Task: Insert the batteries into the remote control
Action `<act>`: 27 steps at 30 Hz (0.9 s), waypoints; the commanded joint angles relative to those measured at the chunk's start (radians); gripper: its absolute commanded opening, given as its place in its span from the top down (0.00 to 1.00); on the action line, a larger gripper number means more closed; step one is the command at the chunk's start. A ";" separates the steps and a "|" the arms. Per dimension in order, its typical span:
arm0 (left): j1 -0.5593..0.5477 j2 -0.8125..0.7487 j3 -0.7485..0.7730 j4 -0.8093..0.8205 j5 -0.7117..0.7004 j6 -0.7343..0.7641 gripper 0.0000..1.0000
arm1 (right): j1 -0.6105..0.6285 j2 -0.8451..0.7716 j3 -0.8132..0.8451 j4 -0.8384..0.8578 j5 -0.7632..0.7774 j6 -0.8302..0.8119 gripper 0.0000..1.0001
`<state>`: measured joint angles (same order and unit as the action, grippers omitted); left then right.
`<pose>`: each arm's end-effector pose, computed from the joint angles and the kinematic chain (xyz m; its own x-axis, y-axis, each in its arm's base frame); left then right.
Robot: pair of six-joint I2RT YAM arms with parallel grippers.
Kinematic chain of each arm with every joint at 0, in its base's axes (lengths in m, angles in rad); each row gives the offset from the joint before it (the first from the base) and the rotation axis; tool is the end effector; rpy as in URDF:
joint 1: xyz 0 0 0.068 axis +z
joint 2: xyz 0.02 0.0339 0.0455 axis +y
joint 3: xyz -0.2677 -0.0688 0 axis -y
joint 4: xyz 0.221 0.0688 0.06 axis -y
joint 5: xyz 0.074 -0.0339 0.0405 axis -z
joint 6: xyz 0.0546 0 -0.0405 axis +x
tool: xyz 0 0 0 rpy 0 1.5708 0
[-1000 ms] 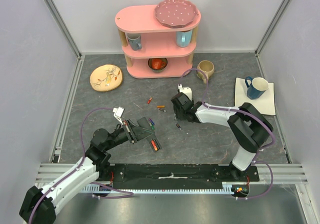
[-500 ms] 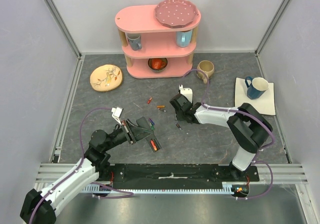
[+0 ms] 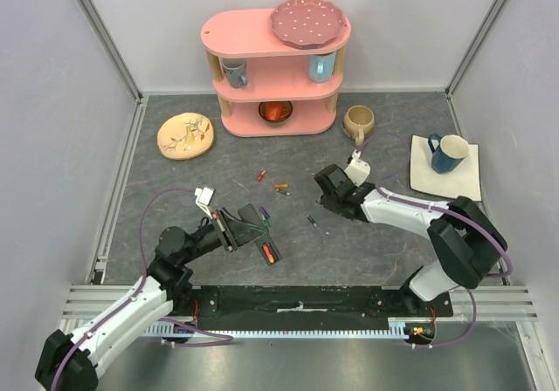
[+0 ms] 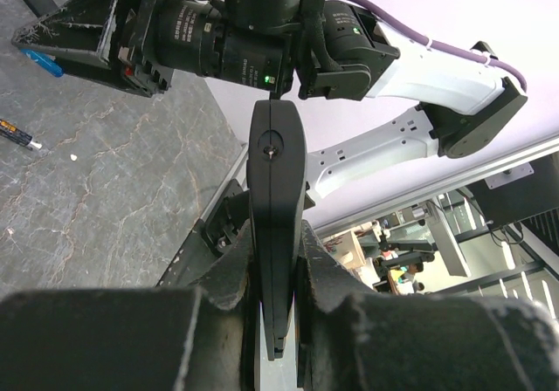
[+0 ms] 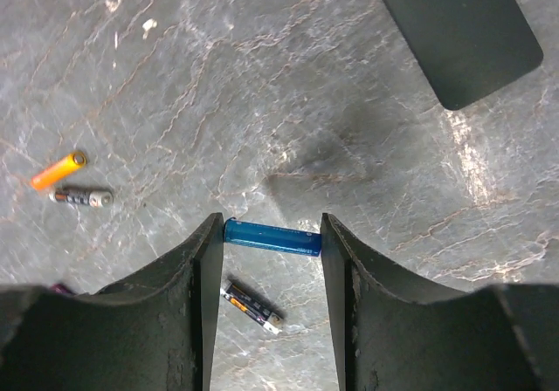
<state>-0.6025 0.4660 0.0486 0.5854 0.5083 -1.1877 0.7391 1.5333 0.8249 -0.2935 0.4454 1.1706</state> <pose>0.0897 -0.0940 0.2194 -0.7744 -0.4508 -0.4440 0.4606 0.0795 -0.8840 0.2252 0.1734 0.1789 -0.6445 0.5371 -0.5442 0.4035 0.8434 0.3547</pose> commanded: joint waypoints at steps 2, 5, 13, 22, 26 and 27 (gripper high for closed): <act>0.000 -0.004 -0.010 0.056 0.019 0.014 0.98 | -0.020 0.055 0.022 -0.006 0.058 0.245 0.87; 0.000 -0.024 -0.016 0.054 0.018 0.005 0.98 | -0.020 0.112 0.054 -0.035 0.056 0.277 0.86; 0.000 -0.079 -0.027 -0.004 0.010 0.008 0.98 | -0.020 0.146 0.102 -0.098 0.061 0.232 0.57; 0.001 -0.053 -0.024 0.010 0.013 0.010 0.98 | -0.021 0.096 0.112 -0.159 0.041 0.149 0.25; 0.000 -0.041 -0.023 0.022 0.016 0.005 0.98 | -0.009 0.059 0.153 -0.174 0.029 0.043 0.22; 0.000 -0.043 -0.023 0.022 0.016 0.005 0.98 | -0.004 0.051 0.173 -0.177 0.032 -0.012 0.23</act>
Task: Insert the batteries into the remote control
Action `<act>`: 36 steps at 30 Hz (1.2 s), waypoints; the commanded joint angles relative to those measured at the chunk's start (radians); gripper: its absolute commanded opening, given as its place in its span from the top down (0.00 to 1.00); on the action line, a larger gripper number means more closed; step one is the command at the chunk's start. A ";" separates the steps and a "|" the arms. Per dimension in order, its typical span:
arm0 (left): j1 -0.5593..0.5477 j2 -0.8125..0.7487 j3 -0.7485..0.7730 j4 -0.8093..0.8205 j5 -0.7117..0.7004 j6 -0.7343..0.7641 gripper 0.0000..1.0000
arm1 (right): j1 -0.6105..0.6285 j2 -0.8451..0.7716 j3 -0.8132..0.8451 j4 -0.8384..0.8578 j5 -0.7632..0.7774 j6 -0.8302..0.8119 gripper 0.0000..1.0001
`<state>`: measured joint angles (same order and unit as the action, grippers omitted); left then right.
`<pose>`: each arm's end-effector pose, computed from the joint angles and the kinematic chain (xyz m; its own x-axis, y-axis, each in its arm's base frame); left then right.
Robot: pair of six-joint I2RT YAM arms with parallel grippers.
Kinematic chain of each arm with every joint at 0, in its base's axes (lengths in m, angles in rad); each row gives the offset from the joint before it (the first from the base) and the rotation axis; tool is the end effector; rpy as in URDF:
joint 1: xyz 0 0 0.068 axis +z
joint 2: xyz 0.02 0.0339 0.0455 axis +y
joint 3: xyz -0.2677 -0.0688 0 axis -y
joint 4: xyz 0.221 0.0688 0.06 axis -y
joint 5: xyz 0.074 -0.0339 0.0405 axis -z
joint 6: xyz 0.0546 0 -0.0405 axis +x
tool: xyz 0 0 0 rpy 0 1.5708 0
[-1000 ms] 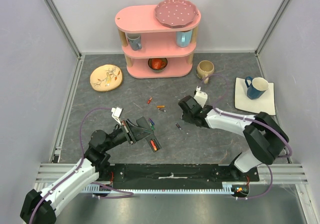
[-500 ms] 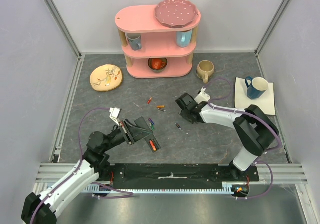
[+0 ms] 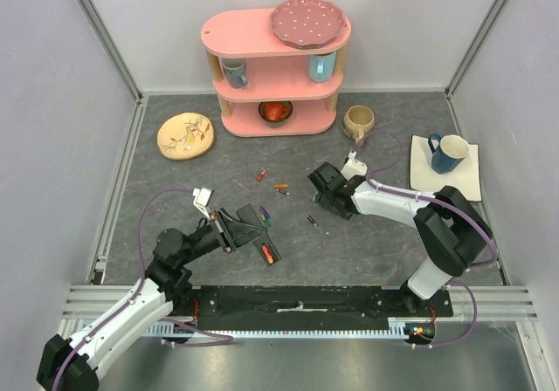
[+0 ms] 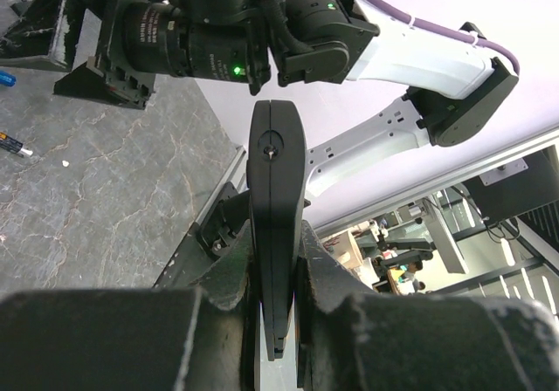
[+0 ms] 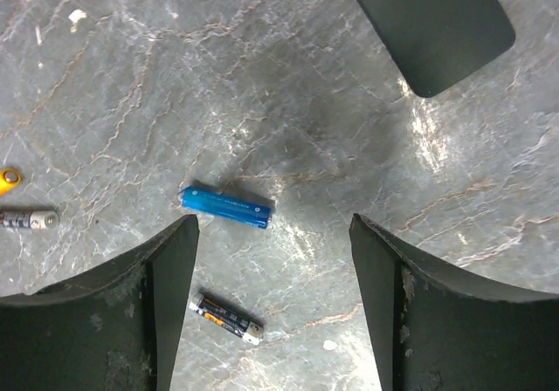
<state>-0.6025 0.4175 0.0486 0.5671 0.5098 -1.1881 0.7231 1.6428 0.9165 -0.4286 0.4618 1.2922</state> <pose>0.0857 -0.0913 0.2223 -0.7640 -0.4573 -0.4553 0.4824 0.0638 -0.8736 0.2365 0.1763 0.1662 -0.6284 0.5934 -0.5030 0.5336 0.7993 0.2763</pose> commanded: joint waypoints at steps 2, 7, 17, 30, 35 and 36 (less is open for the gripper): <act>0.000 0.003 -0.023 0.039 0.016 0.004 0.98 | 0.027 -0.086 0.119 -0.024 0.031 -0.336 0.23; 0.000 -0.009 -0.023 0.017 0.013 0.010 0.98 | 0.022 -0.124 0.098 0.112 -0.096 -0.837 0.31; 0.000 -0.008 -0.013 -0.016 0.009 0.031 0.98 | -0.013 -0.009 0.088 0.113 -0.279 -1.110 0.50; 0.000 -0.020 -0.024 -0.021 0.001 0.038 0.98 | -0.047 0.057 0.047 0.149 -0.305 -1.140 0.53; 0.000 -0.002 -0.026 -0.012 -0.001 0.038 0.98 | -0.062 0.060 0.036 0.163 -0.336 -1.127 0.54; 0.000 0.001 -0.027 -0.004 0.001 0.038 0.98 | -0.062 0.061 0.036 0.166 -0.341 -1.125 0.54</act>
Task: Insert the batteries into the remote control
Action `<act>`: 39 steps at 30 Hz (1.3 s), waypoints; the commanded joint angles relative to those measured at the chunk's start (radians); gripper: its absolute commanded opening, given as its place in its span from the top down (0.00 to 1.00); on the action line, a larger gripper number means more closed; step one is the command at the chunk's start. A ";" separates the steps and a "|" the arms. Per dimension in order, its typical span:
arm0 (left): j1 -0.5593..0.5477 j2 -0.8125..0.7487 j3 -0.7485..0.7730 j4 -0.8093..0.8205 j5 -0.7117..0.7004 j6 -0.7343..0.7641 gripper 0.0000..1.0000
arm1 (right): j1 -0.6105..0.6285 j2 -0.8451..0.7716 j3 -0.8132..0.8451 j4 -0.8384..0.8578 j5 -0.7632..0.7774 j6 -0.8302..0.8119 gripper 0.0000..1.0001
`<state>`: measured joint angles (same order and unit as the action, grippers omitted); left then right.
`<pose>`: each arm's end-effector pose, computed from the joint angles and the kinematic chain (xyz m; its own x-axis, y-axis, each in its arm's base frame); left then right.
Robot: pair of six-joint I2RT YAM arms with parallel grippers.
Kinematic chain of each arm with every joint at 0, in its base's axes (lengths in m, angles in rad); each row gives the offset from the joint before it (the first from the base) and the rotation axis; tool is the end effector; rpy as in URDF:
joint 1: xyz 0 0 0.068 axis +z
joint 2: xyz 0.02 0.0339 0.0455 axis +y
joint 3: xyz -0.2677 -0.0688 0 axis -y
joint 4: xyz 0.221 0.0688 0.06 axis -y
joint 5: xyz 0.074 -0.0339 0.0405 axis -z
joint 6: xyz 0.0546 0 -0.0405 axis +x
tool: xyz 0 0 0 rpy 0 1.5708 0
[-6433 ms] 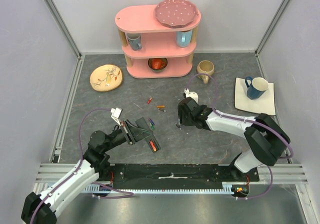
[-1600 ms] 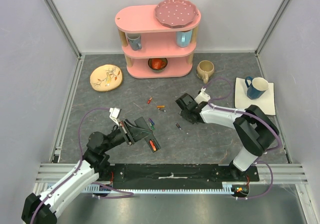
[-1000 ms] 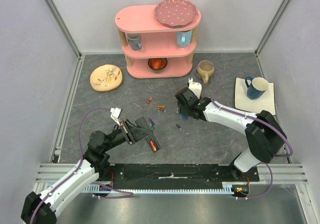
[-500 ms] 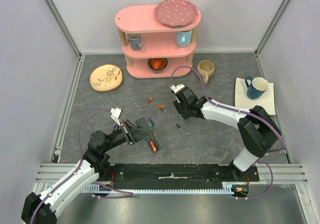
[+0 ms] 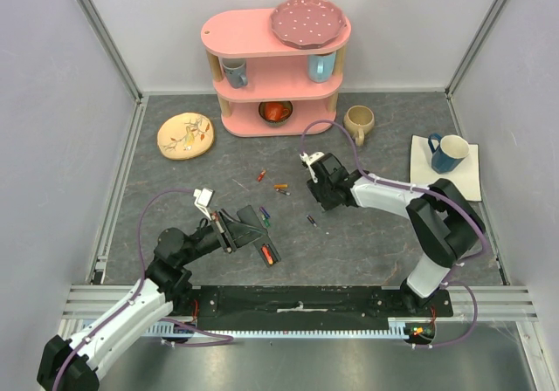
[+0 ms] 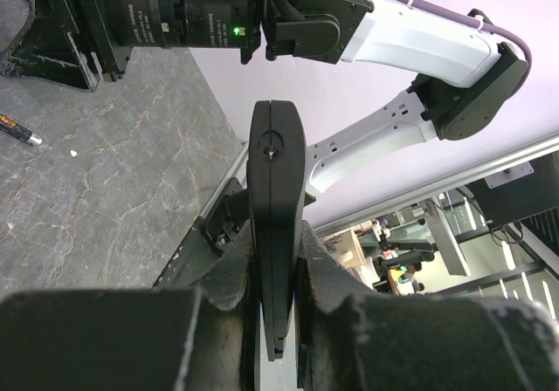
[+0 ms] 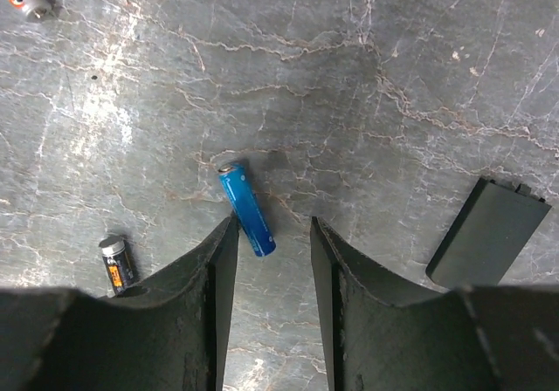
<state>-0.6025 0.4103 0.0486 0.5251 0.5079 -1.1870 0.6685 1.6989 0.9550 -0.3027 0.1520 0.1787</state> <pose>0.0859 -0.0913 0.2180 -0.7756 -0.4499 -0.4428 0.4577 0.0823 -0.8853 0.2574 0.1928 0.1627 -0.7669 -0.3818 -0.5158 -0.4236 0.9050 -0.0400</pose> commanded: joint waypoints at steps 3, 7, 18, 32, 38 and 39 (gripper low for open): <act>0.000 0.021 -0.027 0.049 0.006 0.036 0.98 | -0.007 0.010 -0.010 0.047 -0.048 -0.008 0.55; 0.000 0.027 -0.029 0.056 0.006 0.036 0.98 | -0.007 0.016 -0.027 0.062 -0.060 -0.002 0.56; 0.000 0.030 -0.032 0.059 0.007 0.035 0.98 | -0.010 0.018 -0.048 0.060 -0.098 0.056 0.69; 0.000 0.041 -0.036 0.076 0.012 0.030 0.98 | -0.007 -0.021 -0.058 0.034 -0.100 0.211 0.60; 0.000 0.051 -0.038 0.088 0.011 0.029 0.98 | -0.006 -0.028 -0.064 0.002 -0.062 0.217 0.65; 0.000 0.054 -0.036 0.090 0.012 0.029 0.98 | -0.003 -0.028 -0.068 -0.004 -0.048 0.219 0.65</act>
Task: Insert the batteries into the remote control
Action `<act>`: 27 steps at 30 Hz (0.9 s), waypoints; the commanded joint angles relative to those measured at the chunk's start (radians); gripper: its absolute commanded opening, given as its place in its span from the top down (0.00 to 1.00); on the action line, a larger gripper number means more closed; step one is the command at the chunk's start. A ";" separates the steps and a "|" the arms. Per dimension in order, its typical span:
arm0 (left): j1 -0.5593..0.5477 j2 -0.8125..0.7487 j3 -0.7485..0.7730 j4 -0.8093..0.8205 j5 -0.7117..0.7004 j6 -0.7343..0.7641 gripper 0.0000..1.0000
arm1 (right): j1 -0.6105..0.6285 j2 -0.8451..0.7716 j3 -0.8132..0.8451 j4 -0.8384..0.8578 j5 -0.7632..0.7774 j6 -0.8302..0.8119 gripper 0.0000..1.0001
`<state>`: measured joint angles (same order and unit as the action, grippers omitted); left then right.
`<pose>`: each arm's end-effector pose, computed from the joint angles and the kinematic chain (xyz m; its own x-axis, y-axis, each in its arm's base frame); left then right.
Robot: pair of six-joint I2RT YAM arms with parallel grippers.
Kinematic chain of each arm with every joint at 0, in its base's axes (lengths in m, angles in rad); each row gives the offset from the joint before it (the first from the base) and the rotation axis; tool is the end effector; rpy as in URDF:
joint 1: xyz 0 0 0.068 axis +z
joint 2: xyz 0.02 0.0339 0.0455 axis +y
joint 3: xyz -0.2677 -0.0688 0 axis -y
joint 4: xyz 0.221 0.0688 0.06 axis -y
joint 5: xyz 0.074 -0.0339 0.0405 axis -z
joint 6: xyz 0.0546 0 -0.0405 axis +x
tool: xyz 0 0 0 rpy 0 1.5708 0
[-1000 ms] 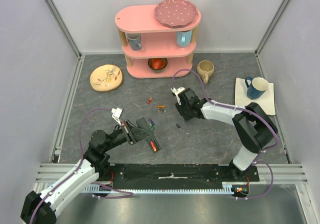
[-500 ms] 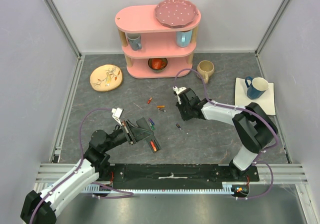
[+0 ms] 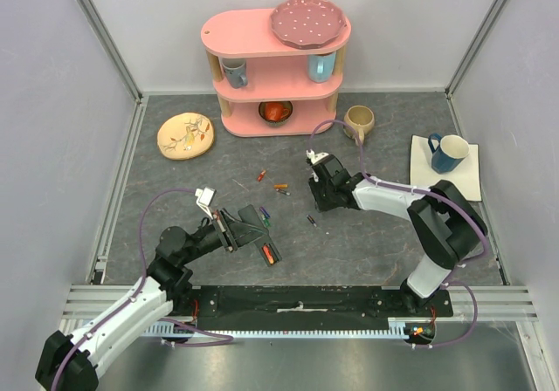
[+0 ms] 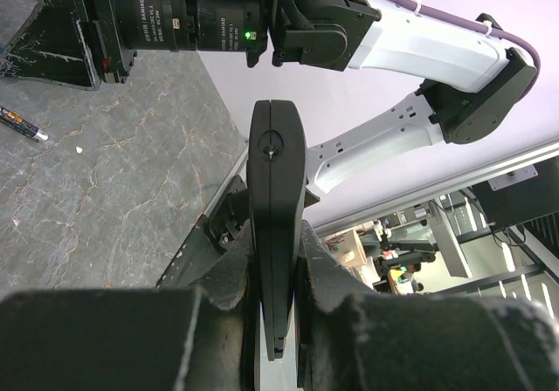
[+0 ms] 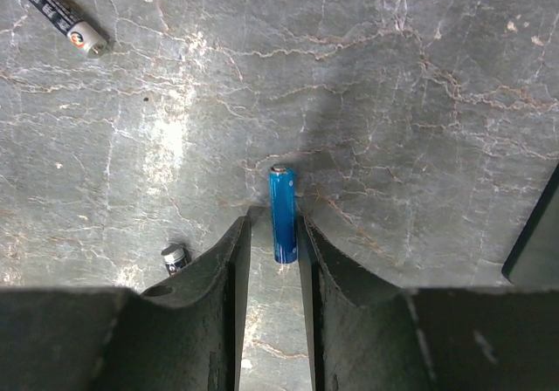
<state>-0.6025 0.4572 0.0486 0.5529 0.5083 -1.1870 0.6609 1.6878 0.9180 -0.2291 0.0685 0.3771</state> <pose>0.0895 -0.0938 0.2164 -0.7826 -0.4448 -0.4354 0.4438 0.0917 -0.8914 0.2559 0.1942 0.1606 -0.8319 -0.1815 -0.5244 -0.2977 0.9435 0.1458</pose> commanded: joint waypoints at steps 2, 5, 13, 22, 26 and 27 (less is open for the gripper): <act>0.000 0.014 -0.035 0.065 0.012 0.030 0.98 | 0.005 -0.016 -0.036 -0.084 0.040 0.022 0.67; 0.000 0.023 -0.033 0.073 0.015 0.030 0.98 | 0.008 -0.016 -0.042 -0.096 0.050 0.028 0.67; 0.000 0.037 -0.029 0.087 0.018 0.029 0.98 | 0.011 -0.008 -0.050 -0.096 0.050 0.025 0.79; 0.000 0.179 0.016 0.216 -0.010 0.041 0.98 | 0.011 -0.097 -0.028 -0.153 0.001 0.066 1.00; 0.000 0.368 0.023 0.442 -0.022 -0.023 0.98 | 0.028 -0.262 0.019 -0.289 -0.065 0.108 1.00; 0.000 0.401 0.025 0.490 -0.021 -0.035 0.98 | 0.035 -0.295 0.030 -0.312 -0.091 0.112 1.00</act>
<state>-0.6025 0.7391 0.0498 0.7567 0.5034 -1.1889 0.6754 1.5581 0.8963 -0.4034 0.0639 0.4450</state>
